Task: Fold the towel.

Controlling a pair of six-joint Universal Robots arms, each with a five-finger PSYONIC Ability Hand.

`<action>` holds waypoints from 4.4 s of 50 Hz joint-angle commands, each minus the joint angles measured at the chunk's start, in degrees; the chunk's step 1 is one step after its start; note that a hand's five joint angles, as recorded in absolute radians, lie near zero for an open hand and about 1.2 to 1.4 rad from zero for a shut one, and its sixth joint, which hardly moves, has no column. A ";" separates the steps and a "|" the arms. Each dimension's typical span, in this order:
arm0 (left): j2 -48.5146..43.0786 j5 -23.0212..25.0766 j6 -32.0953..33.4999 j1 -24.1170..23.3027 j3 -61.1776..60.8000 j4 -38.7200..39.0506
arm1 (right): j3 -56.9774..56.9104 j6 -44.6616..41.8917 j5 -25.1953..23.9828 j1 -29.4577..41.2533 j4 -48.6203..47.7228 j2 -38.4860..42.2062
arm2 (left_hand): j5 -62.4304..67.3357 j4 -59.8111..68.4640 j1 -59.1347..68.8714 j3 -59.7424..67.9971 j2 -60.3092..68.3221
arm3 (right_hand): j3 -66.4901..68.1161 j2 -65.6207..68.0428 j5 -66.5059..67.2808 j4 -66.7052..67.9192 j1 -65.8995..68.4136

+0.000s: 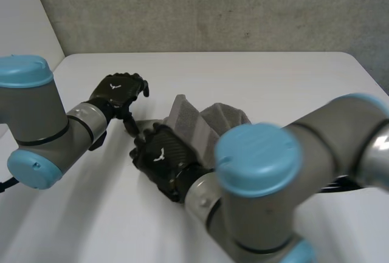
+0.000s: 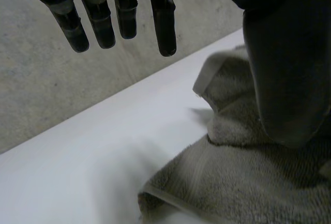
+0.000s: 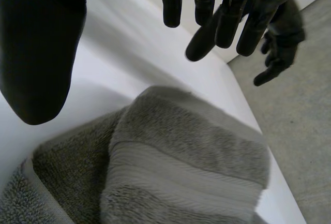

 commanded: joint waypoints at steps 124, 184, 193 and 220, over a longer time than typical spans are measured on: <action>6.47 5.92 -15.74 1.03 18.02 -0.03 | -32.14 6.58 -3.22 -24.60 17.14 -1.99 | 66.07 64.69 64.17 64.60 64.91 | 66.08 65.82 66.55 65.14 66.47; 4.45 16.20 8.26 8.67 -22.58 9.37 | 2.10 7.18 -2.40 -24.69 12.66 -10.31 | 66.07 64.69 64.17 64.60 64.91 | -3.92 -4.18 -3.45 -4.86 -3.53; 4.54 16.29 8.34 8.76 -23.81 9.37 | -8.26 7.97 2.16 -24.07 15.81 2.51 | 66.07 64.69 64.17 64.60 64.91 | -3.92 -4.18 -3.45 -4.86 -3.53; 5.42 16.47 8.34 9.64 -24.34 9.46 | -29.98 7.18 8.24 -23.90 28.21 23.35 | 66.07 64.69 64.17 64.60 64.91 | 18.34 18.08 18.81 17.39 18.72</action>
